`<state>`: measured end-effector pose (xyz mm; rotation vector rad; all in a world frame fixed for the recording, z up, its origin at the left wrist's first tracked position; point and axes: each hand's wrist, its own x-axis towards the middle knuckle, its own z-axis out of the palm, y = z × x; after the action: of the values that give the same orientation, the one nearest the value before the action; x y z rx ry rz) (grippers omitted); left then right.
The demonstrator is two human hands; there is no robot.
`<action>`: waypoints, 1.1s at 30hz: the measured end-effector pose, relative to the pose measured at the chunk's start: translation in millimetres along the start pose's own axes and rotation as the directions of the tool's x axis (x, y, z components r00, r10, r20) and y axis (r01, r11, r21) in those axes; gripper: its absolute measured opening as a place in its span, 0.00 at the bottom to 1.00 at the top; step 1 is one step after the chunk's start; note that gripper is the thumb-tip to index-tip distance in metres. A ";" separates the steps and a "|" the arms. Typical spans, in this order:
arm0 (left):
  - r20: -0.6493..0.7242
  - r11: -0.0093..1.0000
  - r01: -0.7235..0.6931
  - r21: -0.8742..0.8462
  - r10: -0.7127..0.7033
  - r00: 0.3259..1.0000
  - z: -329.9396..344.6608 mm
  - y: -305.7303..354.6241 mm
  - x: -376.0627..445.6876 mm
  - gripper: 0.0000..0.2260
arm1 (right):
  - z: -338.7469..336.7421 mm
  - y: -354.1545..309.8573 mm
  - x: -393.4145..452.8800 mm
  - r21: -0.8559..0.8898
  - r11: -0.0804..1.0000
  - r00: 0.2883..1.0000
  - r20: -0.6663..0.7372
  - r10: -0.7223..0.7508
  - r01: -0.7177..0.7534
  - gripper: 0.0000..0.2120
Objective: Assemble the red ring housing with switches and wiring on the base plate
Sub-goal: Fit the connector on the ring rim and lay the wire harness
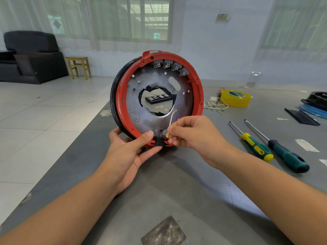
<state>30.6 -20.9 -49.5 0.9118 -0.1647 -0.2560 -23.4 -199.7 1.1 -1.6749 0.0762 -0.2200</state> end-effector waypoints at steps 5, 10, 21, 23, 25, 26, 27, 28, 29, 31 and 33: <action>0.022 0.998 -0.023 0.062 0.022 1.000 0.6 -3.4 -1.8 0.38 | -0.6 0.8 2.3 -0.131 0.991 0.995 -0.090 -0.051 0.039 0.05; 0.036 0.996 -0.031 0.079 0.028 0.999 0.6 -4.8 -2.2 0.36 | -4.2 2.4 4.5 -0.175 0.984 0.993 -0.098 -0.060 0.042 0.05; 0.041 0.995 -0.028 0.092 0.024 0.999 1.9 -5.1 -2.8 0.37 | -3.2 5.1 8.7 -0.224 0.973 0.991 -0.099 -0.085 0.061 0.05; 0.042 0.994 -0.032 0.102 0.028 0.999 2.7 -5.0 -3.4 0.37 | -2.1 4.1 8.8 -0.225 0.973 0.993 -0.089 -0.078 0.056 0.05; 0.040 0.994 -0.030 0.109 0.026 0.999 3.6 -4.8 -3.7 0.37 | -1.0 3.3 8.3 -0.218 0.975 0.995 -0.071 -0.065 0.048 0.04; 0.039 0.993 -0.030 0.112 0.026 0.999 4.0 -4.6 -3.7 0.37 | -0.7 3.2 8.1 -0.214 0.976 0.996 -0.065 -0.061 0.046 0.04; 0.037 0.993 -0.030 0.113 0.026 0.999 4.3 -4.5 -3.9 0.37 | -0.9 3.2 7.9 -0.209 0.977 0.996 -0.060 -0.061 0.047 0.04; 0.034 0.993 -0.031 0.114 0.027 0.999 4.6 -4.3 -4.1 0.37 | -1.2 3.3 7.7 -0.203 0.978 0.996 -0.056 -0.063 0.050 0.04; 0.031 0.993 -0.032 0.114 0.028 0.999 4.7 -4.1 -4.3 0.37 | -1.8 3.4 7.6 -0.195 0.979 0.996 -0.053 -0.065 0.054 0.04; 0.031 0.993 -0.032 0.113 0.028 0.999 4.9 -3.9 -4.8 0.36 | -2.7 3.5 7.6 -0.191 0.980 0.997 -0.044 -0.067 0.057 0.04; 0.031 0.993 -0.031 0.116 0.028 0.999 4.9 -3.7 -5.2 0.36 | -2.9 3.6 7.9 -0.195 0.979 0.997 -0.034 -0.068 0.060 0.03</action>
<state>23.9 -25.3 -49.6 1.0208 -0.2216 -0.2341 -16.0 -204.3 -1.3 -1.8693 0.0758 -0.3034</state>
